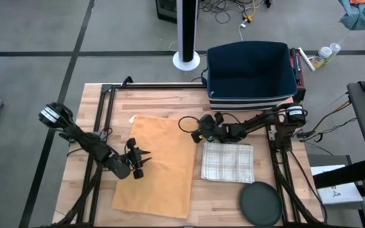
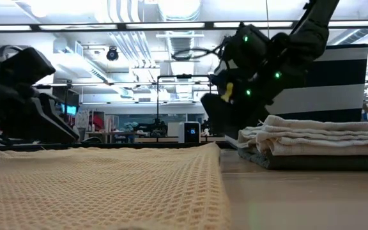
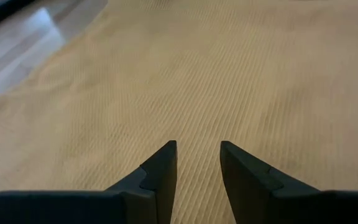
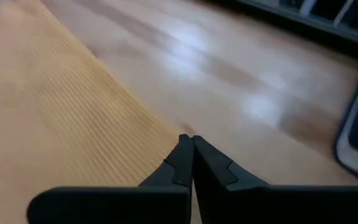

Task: Fold kitchen towel into neat rectangle
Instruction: Fold the orange towel

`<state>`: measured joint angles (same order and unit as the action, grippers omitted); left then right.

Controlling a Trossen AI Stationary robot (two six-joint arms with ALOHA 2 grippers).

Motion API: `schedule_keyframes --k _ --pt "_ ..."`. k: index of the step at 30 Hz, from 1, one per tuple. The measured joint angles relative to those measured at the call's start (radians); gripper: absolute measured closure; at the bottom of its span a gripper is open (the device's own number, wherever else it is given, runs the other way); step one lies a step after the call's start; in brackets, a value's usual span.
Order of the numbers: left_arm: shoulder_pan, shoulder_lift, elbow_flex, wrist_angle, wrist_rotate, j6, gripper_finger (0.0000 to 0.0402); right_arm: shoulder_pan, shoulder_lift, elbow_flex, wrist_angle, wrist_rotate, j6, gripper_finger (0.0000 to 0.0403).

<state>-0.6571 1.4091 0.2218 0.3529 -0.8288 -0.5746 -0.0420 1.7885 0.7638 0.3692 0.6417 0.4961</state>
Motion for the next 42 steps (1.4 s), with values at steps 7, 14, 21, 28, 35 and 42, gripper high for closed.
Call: schedule_keyframes --k 7,14,21,28,35,42 --pt "0.000 0.061 0.000 0.036 0.001 -0.020 0.0287 -0.030 0.074 -0.002 0.025 -0.018 -0.007 0.0403" --pt "0.000 0.067 0.001 0.038 0.009 -0.019 0.0287 -0.044 0.095 0.002 -0.087 -0.005 0.035 0.0403" --pt "0.000 0.048 0.000 0.012 0.032 -0.011 0.0287 0.010 -0.097 -0.001 -0.125 0.000 -0.036 0.0403" --pt "0.000 0.045 0.000 -0.107 0.030 -0.096 0.0287 0.233 -0.227 0.000 -0.124 -0.075 -0.022 0.0403" --pt "0.000 0.013 0.003 -0.239 0.065 -0.206 0.0287 0.386 -0.157 0.023 -0.161 -0.127 0.185 0.0403" --pt "-0.001 -0.101 0.003 -0.313 0.266 -0.209 0.0287 0.338 0.008 0.261 -0.532 -0.165 0.217 0.0403"
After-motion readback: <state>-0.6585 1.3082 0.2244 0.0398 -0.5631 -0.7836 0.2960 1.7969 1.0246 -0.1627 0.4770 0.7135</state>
